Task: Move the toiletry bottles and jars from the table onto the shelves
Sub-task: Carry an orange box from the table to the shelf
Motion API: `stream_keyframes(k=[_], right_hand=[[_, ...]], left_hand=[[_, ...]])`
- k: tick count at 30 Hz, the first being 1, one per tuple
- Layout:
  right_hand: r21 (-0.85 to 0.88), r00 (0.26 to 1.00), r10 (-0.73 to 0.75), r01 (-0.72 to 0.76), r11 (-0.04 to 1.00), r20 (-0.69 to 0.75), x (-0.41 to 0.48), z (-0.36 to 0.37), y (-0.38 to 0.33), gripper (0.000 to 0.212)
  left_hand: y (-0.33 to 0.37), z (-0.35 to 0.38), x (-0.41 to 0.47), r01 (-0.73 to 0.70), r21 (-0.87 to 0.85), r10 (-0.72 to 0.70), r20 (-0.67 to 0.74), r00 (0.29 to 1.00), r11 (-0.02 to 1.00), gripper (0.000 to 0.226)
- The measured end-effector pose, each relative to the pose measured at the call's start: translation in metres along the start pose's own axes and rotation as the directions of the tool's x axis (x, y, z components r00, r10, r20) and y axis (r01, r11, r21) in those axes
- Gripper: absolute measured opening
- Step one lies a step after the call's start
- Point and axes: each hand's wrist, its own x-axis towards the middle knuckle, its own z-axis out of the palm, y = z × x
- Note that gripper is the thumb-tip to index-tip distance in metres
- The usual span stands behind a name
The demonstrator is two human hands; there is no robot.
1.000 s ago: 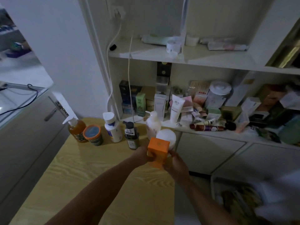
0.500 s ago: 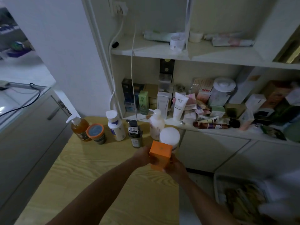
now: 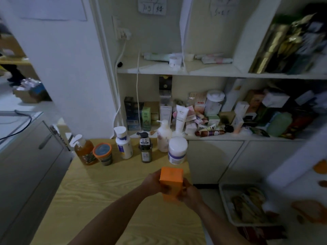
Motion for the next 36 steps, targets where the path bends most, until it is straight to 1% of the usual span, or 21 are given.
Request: stream_keyframes(k=[1, 2, 3, 5, 7, 8, 9, 10, 12, 15, 16, 19, 21, 22, 23, 25, 28, 30, 31, 34, 36], right_hand=[[0.0, 0.998, -0.037, 0.037, 0.999, -0.057, -0.011, 0.001, -0.008, 0.013], [0.081, 0.998, -0.031, 0.036, 0.996, -0.055, -0.026, 0.006, -0.015, 0.016], [0.117, 0.995, 0.032, -0.021, 0.993, -0.094, -0.038, 0.01, -0.021, 0.018], [0.097, 0.967, 0.132, -0.113, 0.989, -0.219, -0.065, 0.017, -0.035, 0.019], [0.047, 0.963, 0.089, -0.079, 0.996, -0.253, -0.088, 0.025, -0.034, 0.009], [0.018, 0.97, 0.06, -0.057, 0.998, -0.235, -0.095, 0.029, -0.027, 0.031], [0.072, 0.968, 0.114, -0.1, 0.992, -0.224, -0.104, 0.031, -0.029, 0.049], [0.095, 0.963, 0.132, -0.112, 0.989, -0.235, -0.116, 0.031, -0.032, 0.059], [0.11, 0.955, 0.135, -0.109, 0.988, -0.265, -0.143, 0.028, -0.034, 0.065], [0.238, 0.937, 0.166, -0.093, 0.967, -0.309, -0.186, 0.019, -0.039, 0.081], [0.269, 0.927, 0.17, -0.079, 0.96, -0.335, -0.201, 0.016, -0.038, 0.08], [0.334, 0.882, 0.156, 0.003, 0.942, -0.445, -0.248, 0.004, -0.031, 0.059], [0.376, 0.853, 0.198, -0.001, 0.926, -0.484, -0.282, -0.005, -0.031, 0.068], [0.398, 0.832, 0.227, -0.008, 0.917, -0.506, -0.3, -0.009, -0.031, 0.068], [0.424, 0.815, 0.25, -0.006, 0.905, -0.522, -0.318, -0.012, -0.029, 0.058], [0.471, 0.766, 0.318, -0.023, 0.882, -0.558, -0.353, -0.018, -0.018, 0.037], [0.513, 0.676, 0.389, -0.019, 0.858, -0.626, -0.417, -0.019, -0.008, 0.042], [0.537, 0.612, 0.426, -0.003, 0.843, -0.666, -0.464, -0.016, 0.005, 0.048], [0.537, 0.572, 0.442, -0.003, 0.844, -0.691, -0.488, -0.013, 0.015, 0.047], [0.52, 0.478, 0.482, -0.06, 0.852, -0.734, -0.573, 0.0, 0.029, 0.043], [0.552, 0.418, 0.529, -0.077, 0.83, -0.738, -0.632, 0.013, 0.04, 0.046]], left_hand=[[-0.002, -0.001, -0.004, -0.038, -0.007, 0.038, 0.01, 0.999, 0.999, 0.075], [-0.005, -0.001, -0.01, -0.063, -0.01, 0.063, 0.024, 0.998, 0.998, 0.075], [-0.006, -0.003, -0.017, -0.087, -0.027, 0.088, 0.049, 0.995, 0.996, 0.073], [-0.007, -0.006, -0.03, -0.147, -0.052, 0.151, 0.076, 0.986, 0.988, 0.07], [-0.009, -0.007, -0.042, -0.191, -0.096, 0.202, 0.121, 0.972, 0.977, 0.067], [-0.009, -0.007, -0.05, -0.202, -0.118, 0.218, 0.139, 0.966, 0.972, 0.066], [-0.008, -0.006, -0.059, -0.214, -0.149, 0.236, 0.156, 0.959, 0.965, 0.065], [-0.008, -0.004, -0.064, -0.227, -0.177, 0.257, 0.171, 0.951, 0.958, 0.065], [-0.003, 0.001, -0.078, -0.247, -0.203, 0.29, 0.216, 0.932, 0.947, 0.062], [0.011, 0.015, -0.095, -0.31, -0.206, 0.357, 0.257, 0.898, 0.928, 0.056], [0.018, 0.021, -0.102, -0.325, -0.209, 0.375, 0.278, 0.885, 0.922, 0.052], [0.045, 0.045, -0.128, -0.338, -0.29, 0.432, 0.374, 0.821, 0.895, 0.036], [0.063, 0.064, -0.144, -0.359, -0.301, 0.462, 0.43, 0.776, 0.884, 0.028], [0.069, 0.076, -0.149, -0.368, -0.299, 0.47, 0.449, 0.76, 0.88, 0.026], [0.076, 0.087, -0.157, -0.371, -0.312, 0.481, 0.459, 0.747, 0.875, 0.032], [0.092, 0.108, -0.178, -0.395, -0.314, 0.503, 0.477, 0.72, 0.863, 0.057], [0.109, 0.152, -0.216, -0.395, -0.341, 0.522, 0.548, 0.654, 0.853, 0.041], [0.121, 0.181, -0.252, -0.413, -0.345, 0.537, 0.593, 0.601, 0.843, 0.051], [0.126, 0.197, -0.272, -0.421, -0.348, 0.542, 0.631, 0.555, 0.837, 0.054], [0.135, 0.244, -0.342, -0.41, -0.375, 0.542, 0.71, 0.45, 0.831, 0.035], [0.138, 0.277, -0.394, -0.404, -0.39, 0.537, 0.761, 0.365, 0.827, 0.031]])
